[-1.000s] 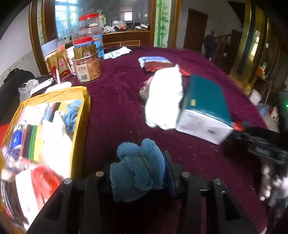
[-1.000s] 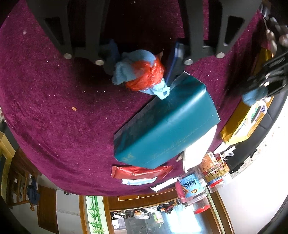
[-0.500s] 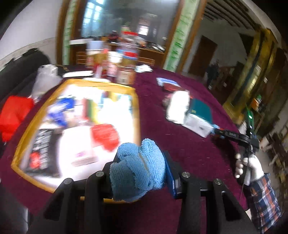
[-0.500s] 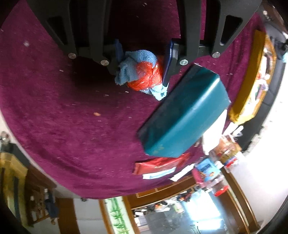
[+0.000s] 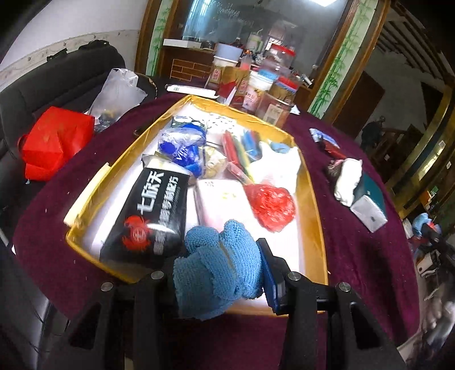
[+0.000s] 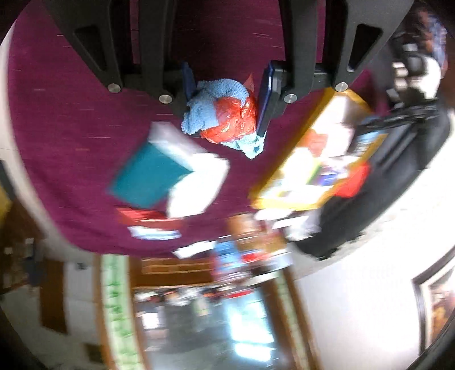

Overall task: Organize soft objects
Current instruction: 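Carry both cloths over the tray and release them inside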

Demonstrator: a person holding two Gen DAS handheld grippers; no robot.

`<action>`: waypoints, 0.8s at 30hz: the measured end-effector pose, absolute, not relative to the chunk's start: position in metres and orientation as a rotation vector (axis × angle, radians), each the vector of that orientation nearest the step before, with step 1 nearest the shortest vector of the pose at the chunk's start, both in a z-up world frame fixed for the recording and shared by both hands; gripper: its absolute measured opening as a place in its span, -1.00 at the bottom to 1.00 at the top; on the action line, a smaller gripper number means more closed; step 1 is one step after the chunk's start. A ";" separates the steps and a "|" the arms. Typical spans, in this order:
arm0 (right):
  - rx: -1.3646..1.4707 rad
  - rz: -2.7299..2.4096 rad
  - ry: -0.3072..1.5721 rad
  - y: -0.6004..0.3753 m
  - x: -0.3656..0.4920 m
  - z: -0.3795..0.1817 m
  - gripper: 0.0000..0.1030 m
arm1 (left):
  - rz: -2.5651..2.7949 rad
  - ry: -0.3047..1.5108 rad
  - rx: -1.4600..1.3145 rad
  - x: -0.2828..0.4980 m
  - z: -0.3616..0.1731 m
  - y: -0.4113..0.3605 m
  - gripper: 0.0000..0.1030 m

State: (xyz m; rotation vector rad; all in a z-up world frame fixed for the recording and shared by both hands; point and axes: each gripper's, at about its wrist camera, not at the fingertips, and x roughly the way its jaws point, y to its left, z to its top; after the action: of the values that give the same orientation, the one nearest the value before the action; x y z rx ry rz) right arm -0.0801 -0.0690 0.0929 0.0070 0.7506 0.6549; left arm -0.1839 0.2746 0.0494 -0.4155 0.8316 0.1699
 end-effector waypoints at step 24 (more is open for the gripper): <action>-0.391 0.808 0.756 0.136 -0.134 0.036 0.30 | 0.413 0.570 -0.283 -0.239 0.104 0.269 0.99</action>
State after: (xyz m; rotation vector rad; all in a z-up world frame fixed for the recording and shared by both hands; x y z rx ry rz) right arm -0.1340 0.1358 0.0364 -0.3907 0.7561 0.8080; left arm -0.2385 0.2690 0.1039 -0.2829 0.5698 0.4129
